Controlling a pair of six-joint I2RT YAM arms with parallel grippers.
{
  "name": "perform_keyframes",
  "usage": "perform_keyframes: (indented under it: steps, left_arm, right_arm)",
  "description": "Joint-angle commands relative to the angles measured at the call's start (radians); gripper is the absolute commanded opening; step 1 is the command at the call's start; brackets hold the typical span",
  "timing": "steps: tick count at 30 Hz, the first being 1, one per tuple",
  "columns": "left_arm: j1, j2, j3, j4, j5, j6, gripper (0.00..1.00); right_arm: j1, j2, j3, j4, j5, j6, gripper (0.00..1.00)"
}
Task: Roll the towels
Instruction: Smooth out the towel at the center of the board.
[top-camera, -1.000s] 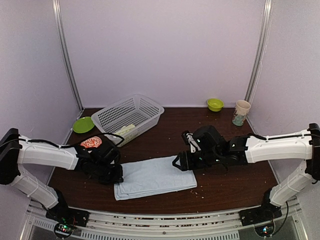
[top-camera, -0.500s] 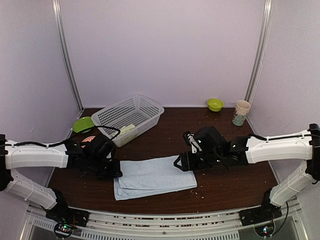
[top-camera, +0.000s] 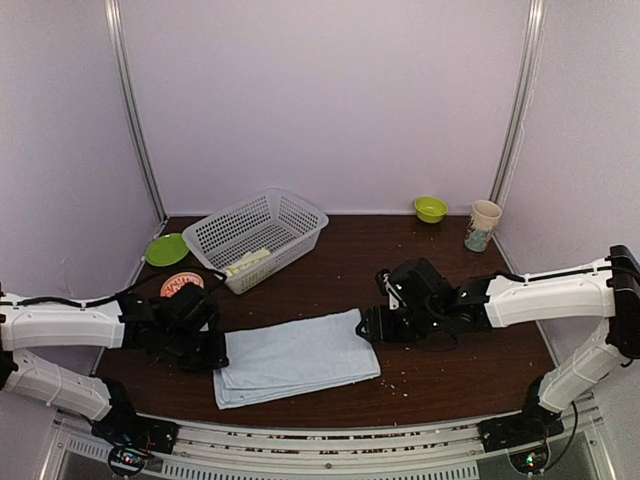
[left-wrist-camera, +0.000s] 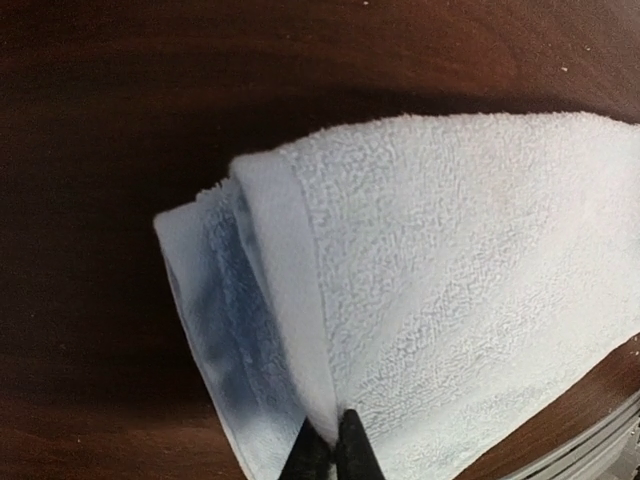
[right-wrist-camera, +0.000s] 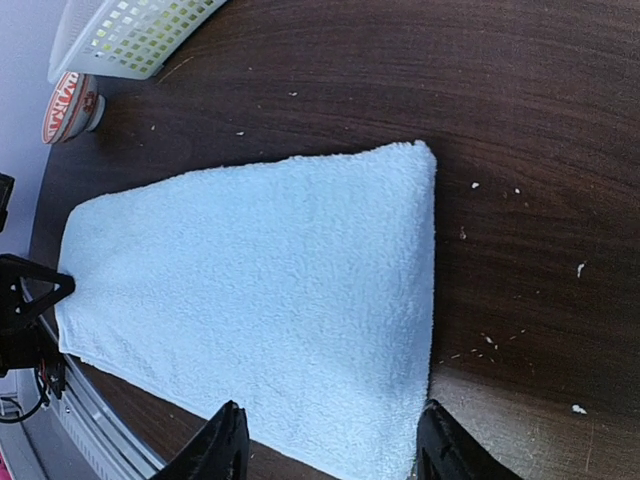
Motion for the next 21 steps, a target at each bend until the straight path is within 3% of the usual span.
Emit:
perform_keyframes:
  steps: [1,14,17,21]
  left_arm:
    - [-0.004,0.024,-0.041,0.007,-0.018,-0.021,0.00]
    - [-0.004,0.057,-0.092,0.021,-0.030,-0.022,0.00]
    - [-0.004,0.061,-0.100,0.025,-0.029,-0.022,0.00]
    - [-0.004,0.067,-0.100,0.025,-0.029,-0.017,0.00]
  right_arm:
    - [-0.035,0.058,-0.017,0.045,0.007,0.034,0.57]
    - [-0.150,0.245,-0.052,0.340,-0.287,0.084,0.55]
    - [-0.156,0.285,-0.038,0.332,-0.299,0.079,0.49]
    - [-0.155,0.336,-0.006,0.290,-0.315,0.064,0.33]
